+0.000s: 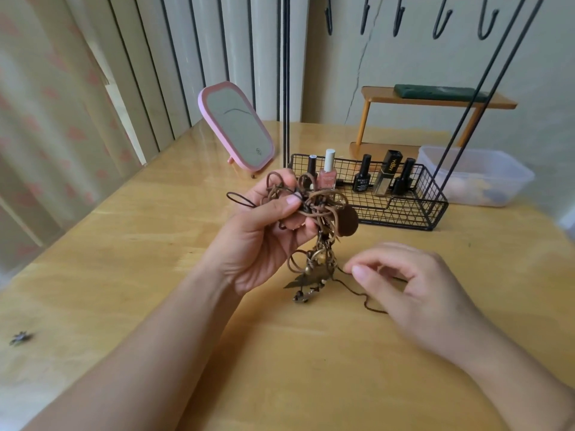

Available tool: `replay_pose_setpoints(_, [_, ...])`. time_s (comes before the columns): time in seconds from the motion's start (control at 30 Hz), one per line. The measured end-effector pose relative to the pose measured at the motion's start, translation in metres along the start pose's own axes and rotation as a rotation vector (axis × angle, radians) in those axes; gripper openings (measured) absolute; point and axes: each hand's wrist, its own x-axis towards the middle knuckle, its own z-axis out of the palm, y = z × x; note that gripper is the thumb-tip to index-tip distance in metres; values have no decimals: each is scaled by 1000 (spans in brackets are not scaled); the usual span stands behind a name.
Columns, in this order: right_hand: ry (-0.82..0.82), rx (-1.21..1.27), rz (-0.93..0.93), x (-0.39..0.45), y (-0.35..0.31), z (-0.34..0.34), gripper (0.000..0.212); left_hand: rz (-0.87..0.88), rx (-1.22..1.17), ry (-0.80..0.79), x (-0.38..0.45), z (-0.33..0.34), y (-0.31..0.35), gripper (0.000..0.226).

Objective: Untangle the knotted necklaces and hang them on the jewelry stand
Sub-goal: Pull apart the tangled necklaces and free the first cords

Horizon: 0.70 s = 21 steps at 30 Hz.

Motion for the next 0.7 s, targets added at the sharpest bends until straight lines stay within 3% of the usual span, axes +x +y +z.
replay_pose_setpoints(0.1, [106, 86, 15, 3, -3, 6, 11, -24, -28, -12, -1, 3, -6, 22])
replay_pose_setpoints(0.43, [73, 530, 132, 5, -9, 9, 35, -67, 7, 28, -1, 9, -14, 25])
replay_pose_setpoints(0.63, [177, 692, 222, 8, -11, 2, 43, -180, 362, 115, 0, 8, -15, 32])
replay_pose_setpoints(0.7, [172, 737, 225, 8, -11, -1, 37, -202, 635, 167, -2, 8, -10, 40])
